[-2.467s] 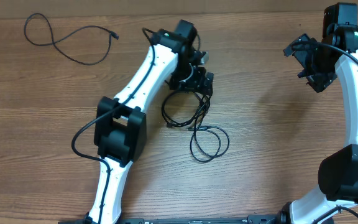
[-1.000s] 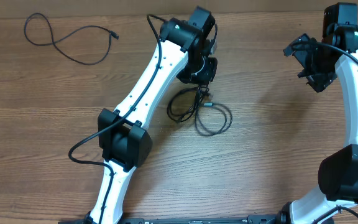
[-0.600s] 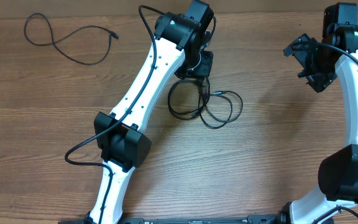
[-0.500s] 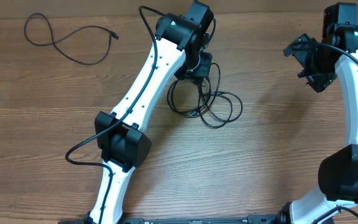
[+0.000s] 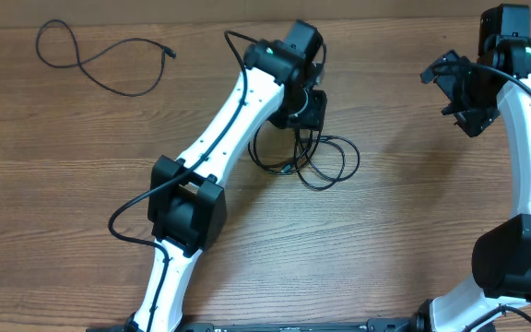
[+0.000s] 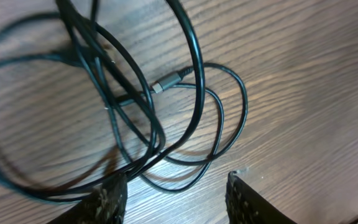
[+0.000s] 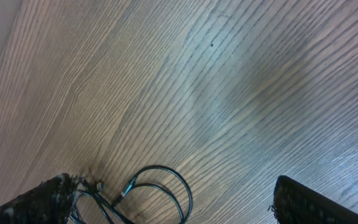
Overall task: Untangle cables
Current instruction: 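Lift the grasped strand upward and right with the left gripper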
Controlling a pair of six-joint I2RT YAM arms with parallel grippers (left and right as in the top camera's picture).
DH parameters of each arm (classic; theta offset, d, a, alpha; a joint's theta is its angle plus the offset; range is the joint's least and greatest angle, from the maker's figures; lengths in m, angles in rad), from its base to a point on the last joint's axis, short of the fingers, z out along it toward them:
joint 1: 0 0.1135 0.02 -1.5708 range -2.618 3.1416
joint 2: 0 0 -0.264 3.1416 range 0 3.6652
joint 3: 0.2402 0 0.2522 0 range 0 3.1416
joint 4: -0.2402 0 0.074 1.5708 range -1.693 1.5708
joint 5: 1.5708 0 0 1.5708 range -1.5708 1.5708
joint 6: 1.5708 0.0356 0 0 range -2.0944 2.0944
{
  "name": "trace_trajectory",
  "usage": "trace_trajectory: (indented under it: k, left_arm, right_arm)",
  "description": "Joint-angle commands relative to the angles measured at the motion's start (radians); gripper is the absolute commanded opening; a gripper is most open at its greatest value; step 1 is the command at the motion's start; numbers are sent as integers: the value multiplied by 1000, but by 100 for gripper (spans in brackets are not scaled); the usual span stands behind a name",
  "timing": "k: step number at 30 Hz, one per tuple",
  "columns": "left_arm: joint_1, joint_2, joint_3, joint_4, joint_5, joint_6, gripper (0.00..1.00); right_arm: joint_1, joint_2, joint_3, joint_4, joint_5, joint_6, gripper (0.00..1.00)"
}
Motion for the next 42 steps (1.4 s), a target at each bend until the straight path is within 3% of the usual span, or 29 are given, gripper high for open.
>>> trace_trajectory:
  k: [1,7,11,14,17,28,30,33,34,39,42]
  left_arm:
    - [-28,-30,-84,60,4,-47,49]
    - [-45,-33,-84,77,2,-2,42]
    - [-39,-35,6,35,105,-1,46]
    - [-39,-35,29,64,58,-3,48]
    - [-49,-23,-18,122,-36,-64,46]
    - [-60,3,-165,275,-44,-73,45]
    - [-60,3,-167,276,-45,-73,39]
    - [-60,3,-167,275,-20,-72,9]
    - [-61,3,-167,272,-14,-72,6]
    - [-66,0,-163,247,12,-69,4]
    - [-58,-32,-123,244,166,-45,4]
  right_arm:
    - [-4,-42,10,2,10,4,100]
    - [-4,-42,10,2,10,4,100]
    - [-4,-42,10,2,10,4,100]
    - [-4,-42,10,2,10,4,100]
    - [-4,-42,10,2,10,4,100]
    - [-4,-42,10,2,10,4,100]
    - [-4,-42,10,2,10,4,100]
    - [-4,-42,10,2,10,4,100]
    - [-4,-42,10,2,10,4,100]
    - [-4,-42,10,2,10,4,100]
    - [-4,-42,10,2,10,4,100]
